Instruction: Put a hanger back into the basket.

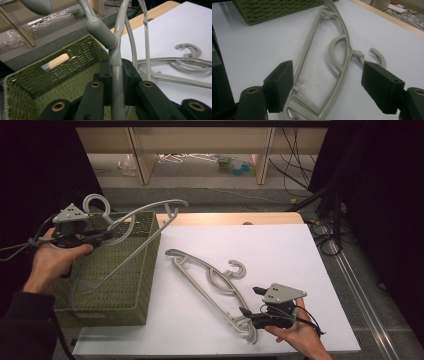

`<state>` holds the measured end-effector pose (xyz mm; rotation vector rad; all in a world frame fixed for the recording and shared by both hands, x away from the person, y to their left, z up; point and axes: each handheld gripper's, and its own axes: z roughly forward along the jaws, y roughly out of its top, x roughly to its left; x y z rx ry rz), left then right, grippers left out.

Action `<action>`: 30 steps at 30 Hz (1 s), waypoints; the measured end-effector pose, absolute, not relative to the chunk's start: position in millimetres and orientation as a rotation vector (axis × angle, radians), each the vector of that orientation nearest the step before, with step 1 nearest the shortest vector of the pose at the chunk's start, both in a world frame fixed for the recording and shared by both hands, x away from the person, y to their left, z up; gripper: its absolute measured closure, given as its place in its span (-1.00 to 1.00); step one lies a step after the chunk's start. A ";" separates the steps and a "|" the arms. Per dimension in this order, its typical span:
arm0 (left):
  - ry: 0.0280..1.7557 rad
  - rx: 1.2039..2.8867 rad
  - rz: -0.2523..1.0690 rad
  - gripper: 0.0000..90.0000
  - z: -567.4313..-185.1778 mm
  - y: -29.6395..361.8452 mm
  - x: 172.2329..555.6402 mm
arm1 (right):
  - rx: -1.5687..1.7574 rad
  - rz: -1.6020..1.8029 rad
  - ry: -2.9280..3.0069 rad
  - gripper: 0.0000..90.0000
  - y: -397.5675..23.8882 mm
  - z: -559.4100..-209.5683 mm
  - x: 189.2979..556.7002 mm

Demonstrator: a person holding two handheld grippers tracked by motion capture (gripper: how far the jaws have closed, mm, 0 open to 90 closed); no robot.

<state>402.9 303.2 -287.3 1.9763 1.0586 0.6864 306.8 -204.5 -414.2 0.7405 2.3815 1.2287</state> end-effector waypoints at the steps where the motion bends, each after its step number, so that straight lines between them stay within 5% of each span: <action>1: 1.067 1.978 0.698 0.79 -288.6 307.2 405.7 | 0.733 1.234 2.378 -0.40 -204.3 -414.2 306.9; 30: 1.167 2.023 0.805 0.79 -326.2 365.4 424.4 | 0.741 1.269 2.374 -0.58 -203.0 -415.0 307.2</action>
